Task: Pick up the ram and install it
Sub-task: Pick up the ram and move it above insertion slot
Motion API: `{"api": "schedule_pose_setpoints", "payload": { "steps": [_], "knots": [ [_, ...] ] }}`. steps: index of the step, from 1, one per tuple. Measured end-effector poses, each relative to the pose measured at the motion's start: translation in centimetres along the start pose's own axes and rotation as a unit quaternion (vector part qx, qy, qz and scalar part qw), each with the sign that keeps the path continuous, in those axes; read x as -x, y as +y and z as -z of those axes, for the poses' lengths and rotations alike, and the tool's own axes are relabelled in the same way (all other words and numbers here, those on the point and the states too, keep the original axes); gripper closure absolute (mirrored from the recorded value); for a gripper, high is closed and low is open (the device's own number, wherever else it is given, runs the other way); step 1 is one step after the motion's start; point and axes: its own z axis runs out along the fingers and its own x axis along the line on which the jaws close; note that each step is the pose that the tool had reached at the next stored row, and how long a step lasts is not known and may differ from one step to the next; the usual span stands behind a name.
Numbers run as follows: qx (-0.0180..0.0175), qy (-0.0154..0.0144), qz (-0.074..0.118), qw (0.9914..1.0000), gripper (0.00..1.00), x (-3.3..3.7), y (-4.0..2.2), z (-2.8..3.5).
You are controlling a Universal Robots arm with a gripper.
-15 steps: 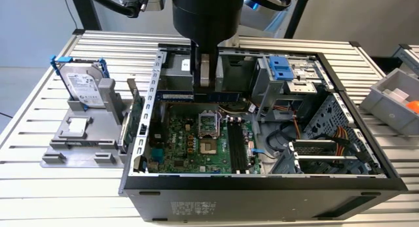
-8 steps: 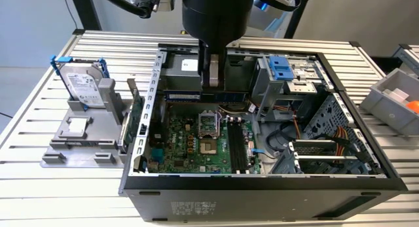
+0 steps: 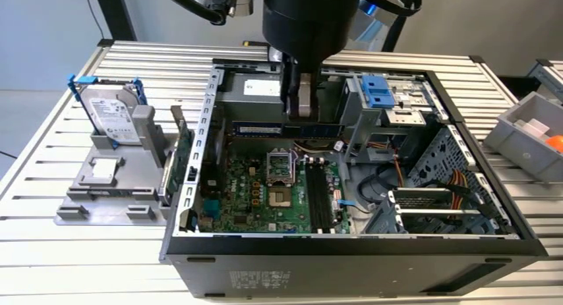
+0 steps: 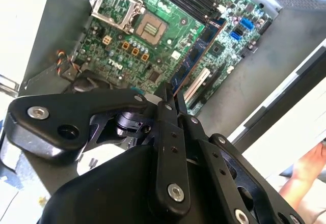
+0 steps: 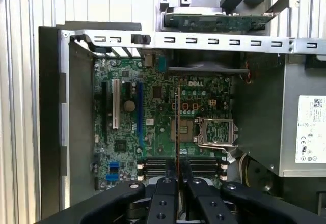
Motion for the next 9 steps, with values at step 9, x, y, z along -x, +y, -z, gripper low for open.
{"api": "schedule_pose_setpoints", "payload": {
  "steps": [9],
  "knots": [
    [0.0009, 0.0, 0.0, 1.0, 1.0, 0.04, -2.52, 0.02]
  ]
}}
